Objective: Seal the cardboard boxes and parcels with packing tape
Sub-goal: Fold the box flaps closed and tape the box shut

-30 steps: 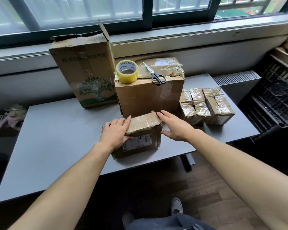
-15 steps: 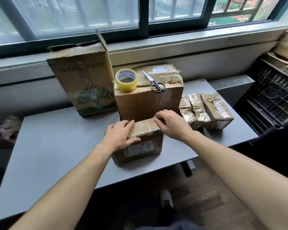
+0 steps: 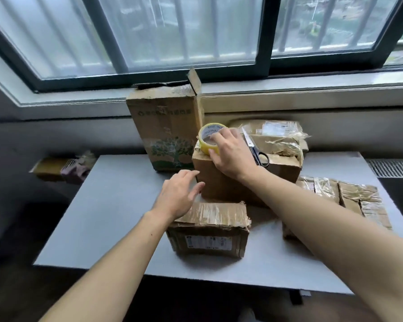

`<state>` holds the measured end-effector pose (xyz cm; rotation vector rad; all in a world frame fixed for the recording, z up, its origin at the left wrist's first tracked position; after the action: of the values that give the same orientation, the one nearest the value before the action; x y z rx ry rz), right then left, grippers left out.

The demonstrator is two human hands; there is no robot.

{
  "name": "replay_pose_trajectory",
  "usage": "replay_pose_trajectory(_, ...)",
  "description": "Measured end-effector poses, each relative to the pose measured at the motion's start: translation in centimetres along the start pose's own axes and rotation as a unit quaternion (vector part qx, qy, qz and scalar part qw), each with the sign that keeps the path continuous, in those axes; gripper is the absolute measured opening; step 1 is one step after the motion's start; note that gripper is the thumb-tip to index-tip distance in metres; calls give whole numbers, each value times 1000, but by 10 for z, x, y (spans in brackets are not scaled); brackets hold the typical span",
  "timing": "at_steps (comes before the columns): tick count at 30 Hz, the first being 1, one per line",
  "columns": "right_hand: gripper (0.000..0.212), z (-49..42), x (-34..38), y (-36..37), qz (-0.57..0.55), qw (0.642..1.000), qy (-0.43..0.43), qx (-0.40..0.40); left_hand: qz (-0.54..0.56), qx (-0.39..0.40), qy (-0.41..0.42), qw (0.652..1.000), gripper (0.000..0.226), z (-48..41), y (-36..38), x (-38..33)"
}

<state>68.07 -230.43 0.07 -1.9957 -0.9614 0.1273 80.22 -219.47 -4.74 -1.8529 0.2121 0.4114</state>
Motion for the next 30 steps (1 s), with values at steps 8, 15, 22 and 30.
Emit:
replay_pose_trajectory(8,20,-24,8,34,8,995,-26,101,93,-67,-115,987,46,-4,-38,4)
replay_pose_trajectory(15,14,-5,50,1,-344,933,78,65,250,-159,-195,935,45,-31,-89,14)
replay_pose_trajectory(22,16,28,85,-10,-452,879,128,74,295,-56,-164,940,49,-19,-102,36)
replay_pose_trajectory(30,26,59,155,-4,-499,834,206,118,305,-40,-76,948,30,27,-129,59)
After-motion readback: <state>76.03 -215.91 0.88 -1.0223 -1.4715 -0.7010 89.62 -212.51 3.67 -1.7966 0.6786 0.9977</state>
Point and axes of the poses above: each hand's wrist, its own z-axis away from the middle knuckle, its own y-axis out of the palm, x = y × z, the point moved 7 cm from there along -z, towards the middle knuckle, and after that the axes turned 14 degrees about -x, right-handed, at the moved point
